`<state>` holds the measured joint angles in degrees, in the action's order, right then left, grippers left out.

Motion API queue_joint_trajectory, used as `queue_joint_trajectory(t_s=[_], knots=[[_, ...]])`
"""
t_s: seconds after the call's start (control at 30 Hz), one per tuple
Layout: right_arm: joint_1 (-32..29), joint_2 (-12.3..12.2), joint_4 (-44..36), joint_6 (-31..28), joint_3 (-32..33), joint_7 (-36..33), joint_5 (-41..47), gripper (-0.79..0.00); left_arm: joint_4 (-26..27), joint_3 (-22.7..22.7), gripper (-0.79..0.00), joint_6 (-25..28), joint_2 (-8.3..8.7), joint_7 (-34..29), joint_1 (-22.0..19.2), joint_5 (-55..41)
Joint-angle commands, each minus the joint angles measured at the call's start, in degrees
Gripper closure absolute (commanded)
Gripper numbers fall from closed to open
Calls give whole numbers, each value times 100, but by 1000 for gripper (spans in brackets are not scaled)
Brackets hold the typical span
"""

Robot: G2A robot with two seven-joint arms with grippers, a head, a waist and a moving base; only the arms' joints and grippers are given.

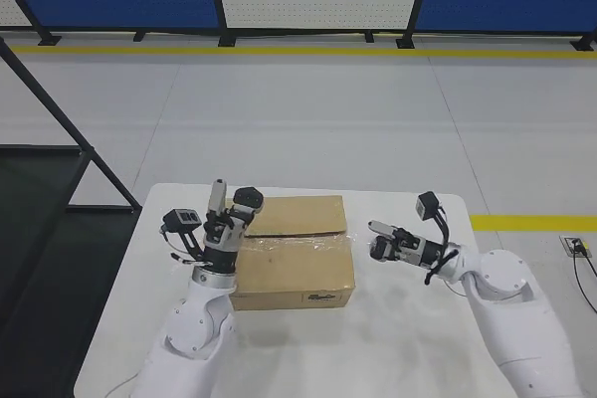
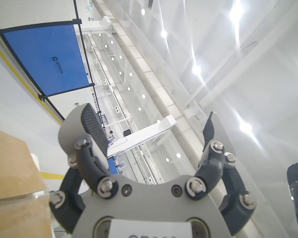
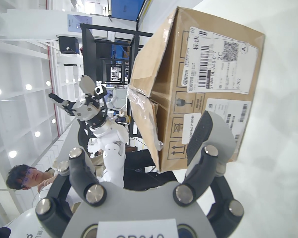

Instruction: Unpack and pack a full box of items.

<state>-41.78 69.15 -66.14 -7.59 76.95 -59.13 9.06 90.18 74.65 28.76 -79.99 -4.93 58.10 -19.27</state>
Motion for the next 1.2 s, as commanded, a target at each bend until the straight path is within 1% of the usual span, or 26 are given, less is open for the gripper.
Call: queue_joint_trajectory(t_s=[0.0, 0.07, 0.13, 0.17, 0.2, 0.23, 0.27, 0.33, 0.4, 0.5, 0.53, 0.67, 0.77, 0.9, 1.17], knots=[[4, -6, -40, 40, -55, 68, -138, -785, 228, 276, -785, -191, 38, -131, 104, -239], [2, -14, -91, 41, -91, 124, -224, -785, 308, 612, -785, -237, 83, -240, 202, -373], [-12, -29, -145, 34, -102, 122, -289, -785, 214, 963, -785, -257, 126, -295, 247, -444], [-28, -37, -183, 45, -97, 139, -300, -674, 123, 1131, -785, -277, 144, -263, 238, -462], [-48, -47, -235, 51, -94, 130, -336, -505, 29, 1271, -785, -292, 160, -257, 216, -500], [-70, -60, -291, 58, -84, 121, -380, -372, -80, 1402, -785, -329, 174, -257, 189, -570], [-96, -73, -348, 69, -69, 132, -422, -342, -180, 1528, -785, -382, 188, -244, 152, -642], [-150, -96, -475, 112, -66, 108, -507, -237, -355, 1754, -785, -444, 216, -270, 95, -765], [-184, -110, -595, 193, -85, 101, -568, -166, -557, 1954, -785, -439, 243, -248, 35, -781], [-175, -127, -736, 337, -141, 92, -696, -22, -873, 2191, -785, -520, 281, -280, -28, -837], [-167, -130, -775, 378, -163, 93, -730, 0, -986, 2263, -785, -586, 295, -305, -54, -868], [-122, -139, -918, 519, -243, 116, -803, 0, -1403, 2481, -785, -759, 349, -487, -175, -927], [-66, -143, -1032, 613, -312, 128, -864, 0, -1580, 2576, -785, -899, 383, -694, -193, -993], [23, -146, -1191, 740, -412, 144, -944, 0, -1695, 2649, -785, -1135, 422, -997, -201, -1111], [176, -146, -1474, 939, -575, 178, -990, 0, -1813, 2698, -785, -1199, 489, -1434, -140, -1008]])
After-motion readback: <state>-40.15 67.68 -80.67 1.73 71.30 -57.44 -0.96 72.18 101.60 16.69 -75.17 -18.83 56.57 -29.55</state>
